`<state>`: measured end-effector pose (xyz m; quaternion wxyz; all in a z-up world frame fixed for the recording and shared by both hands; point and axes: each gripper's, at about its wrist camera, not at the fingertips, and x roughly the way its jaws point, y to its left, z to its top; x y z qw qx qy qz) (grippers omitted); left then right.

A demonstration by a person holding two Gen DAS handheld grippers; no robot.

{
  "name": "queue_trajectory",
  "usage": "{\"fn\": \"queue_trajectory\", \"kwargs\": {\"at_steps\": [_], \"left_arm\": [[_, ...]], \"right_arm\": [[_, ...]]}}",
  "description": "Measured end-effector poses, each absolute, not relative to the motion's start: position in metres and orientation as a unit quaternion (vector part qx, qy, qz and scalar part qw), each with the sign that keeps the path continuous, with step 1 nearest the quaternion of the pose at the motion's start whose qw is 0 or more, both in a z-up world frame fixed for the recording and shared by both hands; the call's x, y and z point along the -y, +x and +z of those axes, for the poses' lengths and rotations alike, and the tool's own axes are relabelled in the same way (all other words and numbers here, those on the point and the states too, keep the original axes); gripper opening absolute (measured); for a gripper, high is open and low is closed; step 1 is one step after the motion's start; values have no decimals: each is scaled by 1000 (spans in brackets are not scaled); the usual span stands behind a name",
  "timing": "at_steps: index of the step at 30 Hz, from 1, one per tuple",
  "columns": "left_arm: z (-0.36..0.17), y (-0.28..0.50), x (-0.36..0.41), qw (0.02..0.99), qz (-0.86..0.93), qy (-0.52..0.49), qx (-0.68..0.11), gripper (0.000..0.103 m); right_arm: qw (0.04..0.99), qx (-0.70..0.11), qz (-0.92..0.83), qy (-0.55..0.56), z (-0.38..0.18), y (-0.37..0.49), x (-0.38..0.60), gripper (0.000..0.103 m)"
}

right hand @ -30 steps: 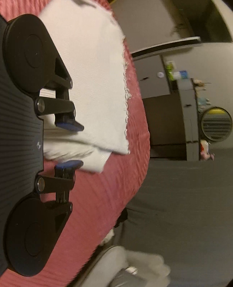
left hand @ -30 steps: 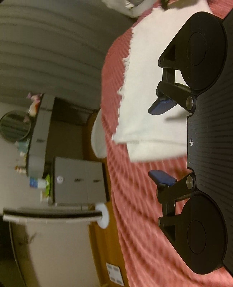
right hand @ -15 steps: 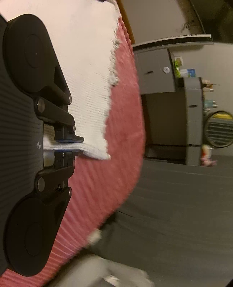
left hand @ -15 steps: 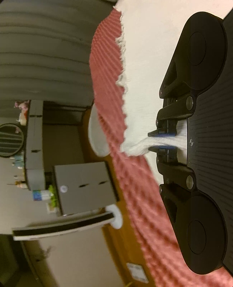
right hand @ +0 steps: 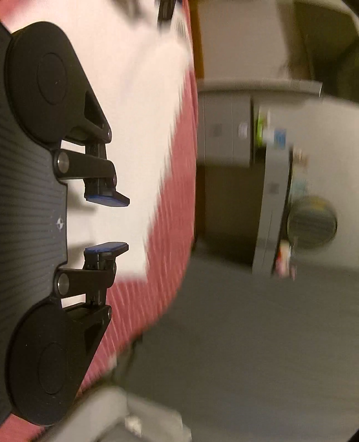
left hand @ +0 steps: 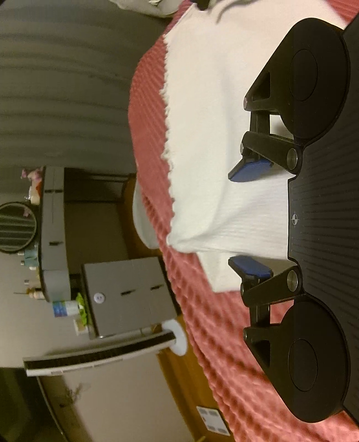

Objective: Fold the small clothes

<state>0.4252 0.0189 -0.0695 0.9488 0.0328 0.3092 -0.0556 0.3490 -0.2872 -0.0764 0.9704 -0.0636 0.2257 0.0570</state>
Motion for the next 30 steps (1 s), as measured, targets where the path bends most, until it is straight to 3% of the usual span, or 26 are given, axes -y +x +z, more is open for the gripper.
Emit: {"fn": "queue_trajectory", "kwargs": {"at_steps": [4,6,11,19,30], "left_arm": [[-81,420,-15,937,-59,45,-340,70],[-87,424,-19,934,-48,57,-349,79],[-77,416,-32,930,-18,23,-367,79],[-70,389,-46,924,-19,13,-382,79],[-68,367,-71,916,-13,20,-400,91]], "right_arm": [[961,-244,99,-81,-93,314,268,24],[955,-266,77,-103,-108,312,269,25],[954,-290,5,-75,-98,303,282,25],[948,-304,41,-85,-94,272,270,25],[936,-339,-13,-92,-97,273,288,25]]}}
